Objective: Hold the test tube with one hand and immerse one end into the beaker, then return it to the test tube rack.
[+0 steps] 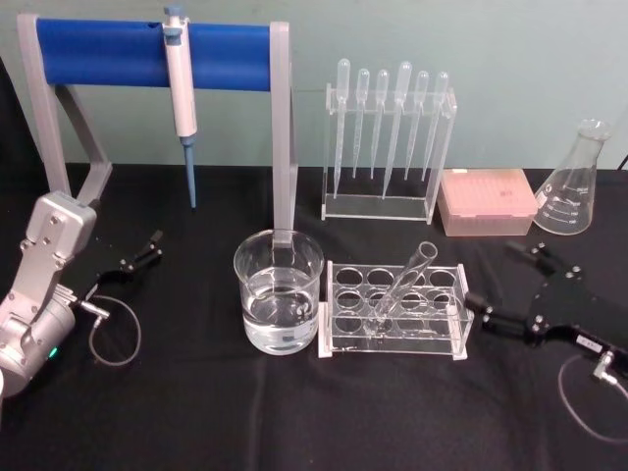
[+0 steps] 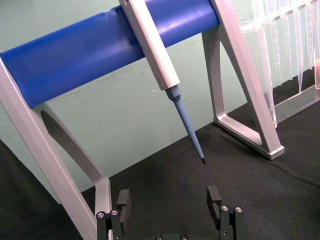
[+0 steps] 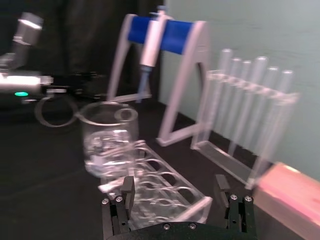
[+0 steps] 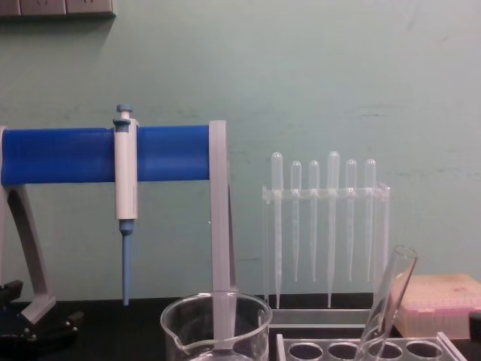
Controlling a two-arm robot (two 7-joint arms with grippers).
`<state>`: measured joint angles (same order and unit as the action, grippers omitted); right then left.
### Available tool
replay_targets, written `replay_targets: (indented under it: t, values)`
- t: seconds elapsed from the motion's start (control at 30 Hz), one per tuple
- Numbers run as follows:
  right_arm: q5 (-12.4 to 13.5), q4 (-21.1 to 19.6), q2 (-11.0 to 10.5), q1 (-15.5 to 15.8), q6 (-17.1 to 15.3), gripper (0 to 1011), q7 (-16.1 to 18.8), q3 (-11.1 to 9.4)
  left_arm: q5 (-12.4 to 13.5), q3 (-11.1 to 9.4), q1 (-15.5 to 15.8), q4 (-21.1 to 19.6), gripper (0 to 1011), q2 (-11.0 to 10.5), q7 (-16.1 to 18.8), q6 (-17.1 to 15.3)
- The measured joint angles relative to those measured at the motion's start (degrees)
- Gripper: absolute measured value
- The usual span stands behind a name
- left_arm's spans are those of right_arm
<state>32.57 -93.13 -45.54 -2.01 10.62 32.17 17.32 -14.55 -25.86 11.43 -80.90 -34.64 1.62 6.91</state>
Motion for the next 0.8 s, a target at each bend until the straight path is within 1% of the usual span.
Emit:
replay_targets:
  t: [0.03,0.1,0.13,0.23,0.33,0.37,0.43,0.6,0.8]
  values:
    - [0.43,0.36,0.02,-0.41,0.12,1002,1.94,0.31,0.00,0.00,0.00,0.00,1000,0.00,0.00,0.00]
    - [0.86,0.80,0.22,-0.93,0.24,1002,3.78,0.66,0.00,0.00,0.00,0.00,1000,0.00,0.00,0.00]
    - [1.23,1.25,0.48,-1.42,0.29,1002,5.41,0.98,0.00,0.00,0.00,0.00,1000,0.00,0.00,0.00]
    - [1.91,2.34,1.22,-2.74,0.33,1002,8.72,1.80,0.00,0.00,0.00,0.00,1000,0.00,0.00,0.00]
    - [2.53,3.30,1.91,-3.74,0.33,1002,11.04,2.37,0.00,0.00,0.00,0.00,1000,0.00,0.00,0.00]
    - [3.07,3.94,2.37,-4.44,0.33,1002,12.56,2.76,0.00,0.00,0.00,0.00,1000,0.00,0.00,0.00]
    - [3.78,5.02,3.13,-5.57,0.24,1002,14.27,3.39,0.00,0.00,0.00,0.00,1000,0.00,0.00,0.00]
    - [4.75,6.84,4.50,-7.58,-0.53,1002,15.91,4.59,0.00,0.00,0.00,0.00,1000,0.00,0.00,0.00]
    - [5.65,8.48,6.07,-9.88,-2.36,1002,16.00,5.76,0.00,0.00,0.00,0.00,1000,0.00,0.00,0.00]
